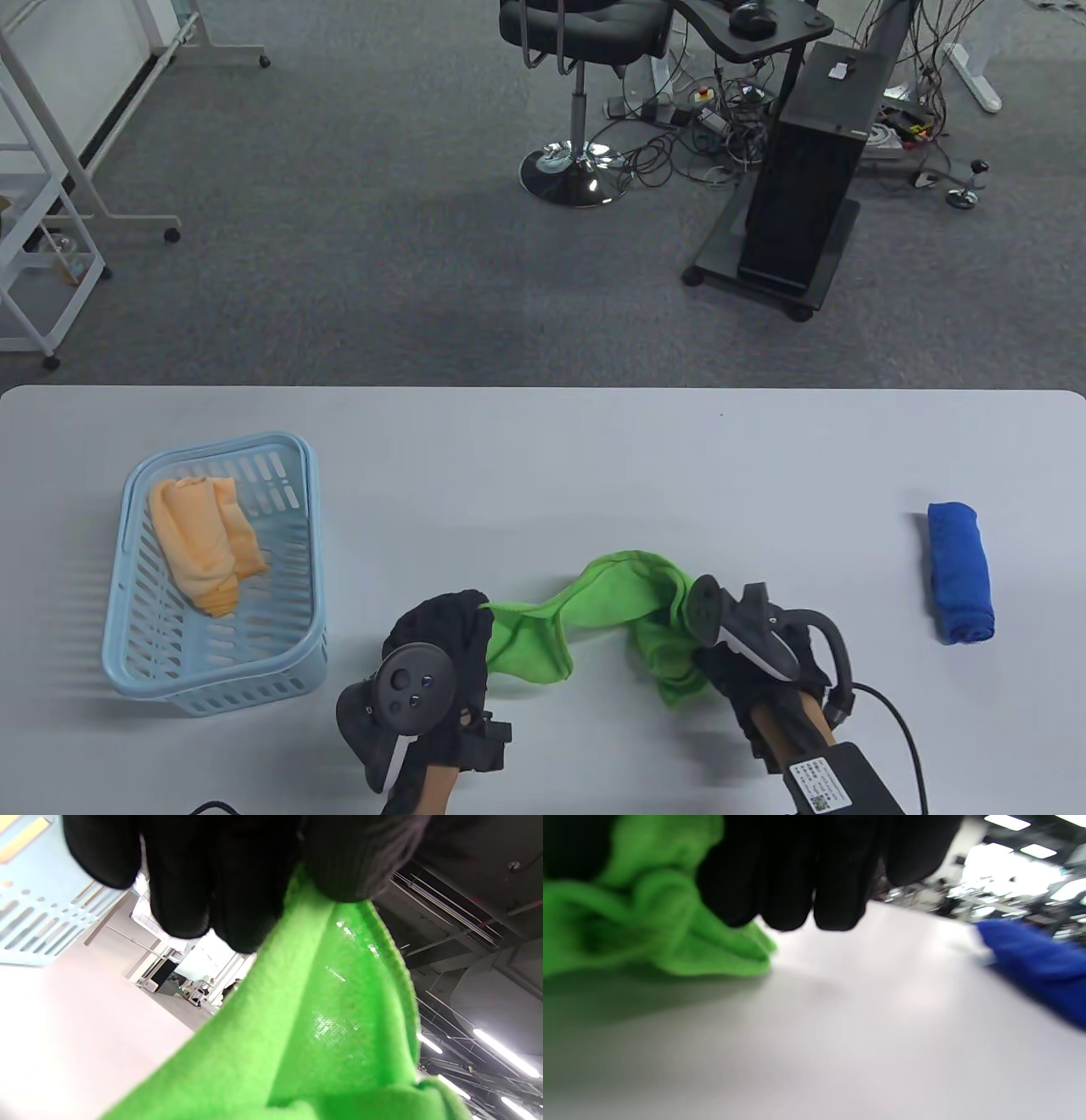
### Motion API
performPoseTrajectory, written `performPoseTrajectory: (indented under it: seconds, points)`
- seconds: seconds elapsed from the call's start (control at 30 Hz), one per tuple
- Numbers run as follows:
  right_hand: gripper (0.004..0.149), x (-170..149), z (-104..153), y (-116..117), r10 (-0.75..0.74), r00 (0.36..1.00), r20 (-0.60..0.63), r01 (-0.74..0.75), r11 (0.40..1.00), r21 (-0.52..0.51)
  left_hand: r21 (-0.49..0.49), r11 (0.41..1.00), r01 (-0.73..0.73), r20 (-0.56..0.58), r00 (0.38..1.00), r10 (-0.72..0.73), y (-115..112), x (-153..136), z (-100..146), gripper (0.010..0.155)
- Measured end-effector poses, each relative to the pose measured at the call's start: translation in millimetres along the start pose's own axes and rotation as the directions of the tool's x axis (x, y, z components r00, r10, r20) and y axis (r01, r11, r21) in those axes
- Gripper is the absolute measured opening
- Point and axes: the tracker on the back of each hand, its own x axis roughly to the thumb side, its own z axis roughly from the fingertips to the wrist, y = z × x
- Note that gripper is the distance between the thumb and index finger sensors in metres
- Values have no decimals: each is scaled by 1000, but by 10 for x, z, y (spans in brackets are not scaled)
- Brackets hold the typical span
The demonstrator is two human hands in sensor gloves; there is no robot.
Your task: Roll rectangular towel into towel roll
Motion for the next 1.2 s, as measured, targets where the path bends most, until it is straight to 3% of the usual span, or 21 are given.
performPoseTrajectory:
  seconds: [0.2, 0.37, 0.47, 0.6, 0.7, 0.83, 0.9, 0.93, 0.97, 1.03, 1.07, 1.1, 1.2]
  points:
    - [63, -691, -80, -62, -103, 965, -241, 119, 991, 55, 58, 997, -53, -53, 997, 56, 131, -82, -6, 42]
    - [81, -906, -33, 0, -155, 961, -227, 190, 971, 141, 141, 989, -50, -85, 994, 63, 274, -136, -14, 42]
    - [72, -955, -12, 27, -143, 968, -205, 173, 976, 135, 163, 986, -34, -87, 995, 48, 333, -143, -12, 42]
    - [58, -929, -3, 52, -191, 967, -166, 204, 977, 62, 162, 987, -13, -66, 998, 24, 329, -103, -3, 42]
    - [54, -774, -26, 107, -308, 948, -75, 315, 942, 117, 143, 990, 19, -48, 999, -12, 285, -71, -3, 42]
    - [51, -519, -110, 156, -336, 938, -88, 340, 940, 34, 123, 991, 49, -23, 999, -47, 234, -24, 9, 42]
    - [62, -399, -163, 206, -329, 941, -83, 337, 935, 108, 115, 991, 64, -10, 998, -63, 215, 2, 13, 42]
    - [74, -290, -200, 272, -299, 951, -73, 308, 921, 237, 110, 991, 71, -3, 997, -71, 206, 12, 14, 42]
    - [78, -245, -205, 294, -267, 961, -77, 278, 922, 271, 106, 992, 74, -2, 997, -74, 201, 16, 13, 42]
    - [69, -137, -231, 356, -190, 980, -57, 198, 952, 233, 99, 992, 78, 0, 997, -78, 190, 19, 11, 42]
    - [52, -114, -235, 356, -171, 983, -59, 179, 967, 181, 96, 992, 80, -1, 997, -80, 187, 19, 9, 42]
    - [46, -110, -235, 340, -181, 981, -67, 189, 973, 133, 93, 992, 80, -3, 997, -80, 184, 16, 8, 42]
    - [46, -232, -233, 254, -193, 977, -95, 208, 963, 174, 84, 994, 68, -11, 998, -68, 188, 4, 4, 42]
